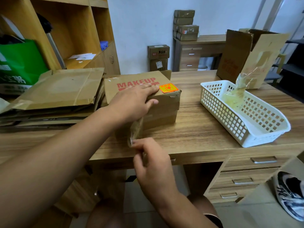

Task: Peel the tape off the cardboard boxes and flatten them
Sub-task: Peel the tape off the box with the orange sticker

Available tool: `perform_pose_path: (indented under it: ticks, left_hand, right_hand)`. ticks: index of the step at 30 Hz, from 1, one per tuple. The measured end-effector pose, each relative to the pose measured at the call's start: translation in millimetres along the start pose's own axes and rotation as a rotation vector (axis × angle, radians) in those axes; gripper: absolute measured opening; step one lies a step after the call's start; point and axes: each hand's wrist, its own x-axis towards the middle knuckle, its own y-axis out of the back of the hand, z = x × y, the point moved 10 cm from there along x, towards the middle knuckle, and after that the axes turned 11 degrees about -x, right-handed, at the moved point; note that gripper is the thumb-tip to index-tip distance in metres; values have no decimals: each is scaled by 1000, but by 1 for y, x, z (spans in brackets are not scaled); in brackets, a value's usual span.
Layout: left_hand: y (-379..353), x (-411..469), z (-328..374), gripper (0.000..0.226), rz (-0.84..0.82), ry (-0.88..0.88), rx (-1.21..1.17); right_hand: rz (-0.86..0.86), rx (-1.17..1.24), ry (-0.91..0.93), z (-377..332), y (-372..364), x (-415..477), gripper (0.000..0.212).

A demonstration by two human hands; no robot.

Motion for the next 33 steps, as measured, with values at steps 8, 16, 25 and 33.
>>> perform_pose_path:
  ticks: [8, 16, 25, 33]
  left_hand:
    - [3, 5, -9, 57, -20, 74, -102]
    - [16, 1, -23, 52, -163, 24, -143]
    - [13, -23, -44, 55, -237, 30, -175]
    - [6, -18, -35, 55, -164, 6, -155]
  right_hand:
    - [-101, -12, -104, 25, 6, 5, 40]
    - [-102, -92, -219, 59, 30, 16, 23]
    - [-96, -64, -298, 77, 42, 24, 36]
    - [-191, -118, -354, 82, 27, 23, 57]
